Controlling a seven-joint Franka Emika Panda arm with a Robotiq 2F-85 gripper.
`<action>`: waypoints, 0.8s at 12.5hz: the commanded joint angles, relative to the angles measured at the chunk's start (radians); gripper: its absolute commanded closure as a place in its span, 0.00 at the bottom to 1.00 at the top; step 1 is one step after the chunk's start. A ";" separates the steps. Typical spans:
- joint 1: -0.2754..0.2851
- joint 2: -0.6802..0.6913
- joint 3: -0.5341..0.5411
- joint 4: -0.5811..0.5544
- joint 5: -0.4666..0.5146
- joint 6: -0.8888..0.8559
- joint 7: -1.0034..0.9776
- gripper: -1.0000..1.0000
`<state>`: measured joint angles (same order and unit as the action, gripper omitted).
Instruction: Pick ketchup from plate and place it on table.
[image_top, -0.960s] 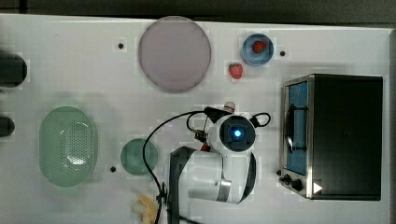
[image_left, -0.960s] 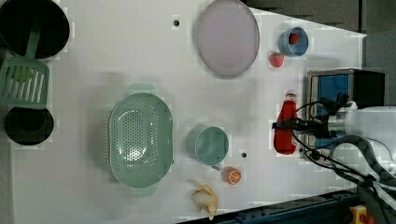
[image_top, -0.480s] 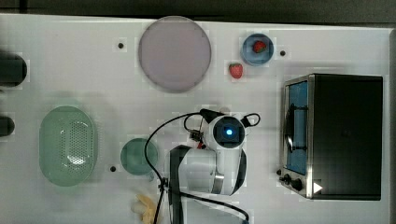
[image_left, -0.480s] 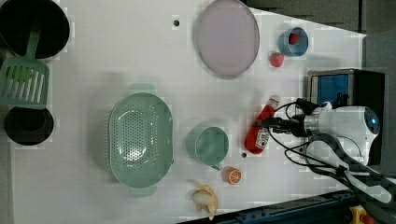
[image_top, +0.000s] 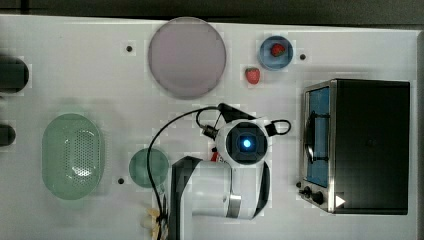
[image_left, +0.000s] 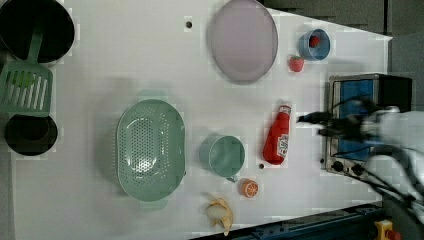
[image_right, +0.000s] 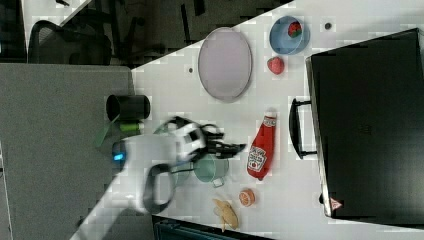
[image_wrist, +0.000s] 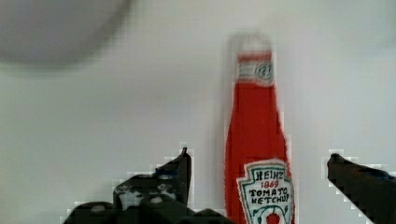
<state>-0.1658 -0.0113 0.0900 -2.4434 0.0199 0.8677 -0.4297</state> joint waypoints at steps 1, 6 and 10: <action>0.001 -0.168 0.011 0.124 -0.002 -0.162 0.272 0.00; 0.001 -0.281 0.013 0.340 -0.006 -0.577 0.426 0.00; 0.002 -0.284 0.017 0.416 -0.006 -0.742 0.426 0.00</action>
